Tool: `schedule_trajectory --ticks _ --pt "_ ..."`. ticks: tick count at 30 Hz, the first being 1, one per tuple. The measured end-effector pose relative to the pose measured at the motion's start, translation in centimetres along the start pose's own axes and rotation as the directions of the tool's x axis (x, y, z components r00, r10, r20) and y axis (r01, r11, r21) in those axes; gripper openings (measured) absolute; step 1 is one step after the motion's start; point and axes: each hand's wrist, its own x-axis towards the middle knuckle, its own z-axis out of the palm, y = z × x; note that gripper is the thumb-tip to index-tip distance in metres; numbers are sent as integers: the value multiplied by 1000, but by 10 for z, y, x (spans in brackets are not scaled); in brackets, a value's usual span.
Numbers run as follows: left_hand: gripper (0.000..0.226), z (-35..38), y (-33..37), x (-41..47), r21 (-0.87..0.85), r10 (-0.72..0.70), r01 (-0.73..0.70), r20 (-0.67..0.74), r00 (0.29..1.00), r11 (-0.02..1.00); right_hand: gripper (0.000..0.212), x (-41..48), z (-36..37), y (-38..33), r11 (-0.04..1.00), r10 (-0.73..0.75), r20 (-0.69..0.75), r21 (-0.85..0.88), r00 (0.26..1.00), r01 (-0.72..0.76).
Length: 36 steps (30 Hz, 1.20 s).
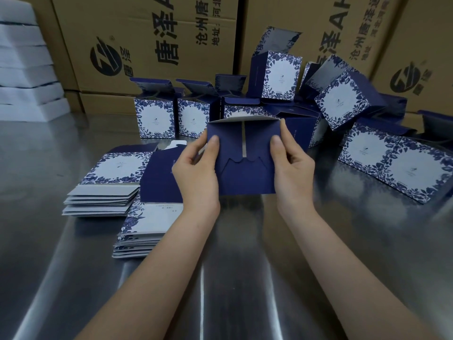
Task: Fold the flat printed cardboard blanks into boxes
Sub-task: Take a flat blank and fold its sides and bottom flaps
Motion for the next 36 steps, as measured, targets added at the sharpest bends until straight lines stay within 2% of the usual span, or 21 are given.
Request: schedule_trajectory --ticks 2,9,17,24,27,30,33,36 --pt "8 -1 0 0 7 23 -22 -24 999 1000 38 0 0 1 1000 -9 -15 -5 1000 9" --pt "17 0 -2 2 42 126 -124 -67 990 991 33 0 -2 3 999 -34 -39 -22 999 33" --pt "4 -4 7 7 159 201 -196 -13 979 968 23 4 -5 -2 1000 -3 -123 25 992 6" --pt "14 -5 6 8 191 228 -219 -27 973 957 14 0 -3 0 999 -31 -190 11 981 34" --pt "17 -6 6 7 186 229 -221 -24 973 957 18 -2 -2 -1 1000 -30 -176 1 984 31" --pt "7 -7 7 8 152 190 -190 10 982 970 30 -4 0 -2 1000 -5 -78 -8 997 4" --pt "25 -11 6 10 82 105 -115 115 988 990 40 -5 1 -1 1000 8 8 -20 1000 -8" --pt "34 -11 3 8 64 85 -99 193 977 993 41 -3 0 1 1000 14 -9 11 1000 -14"
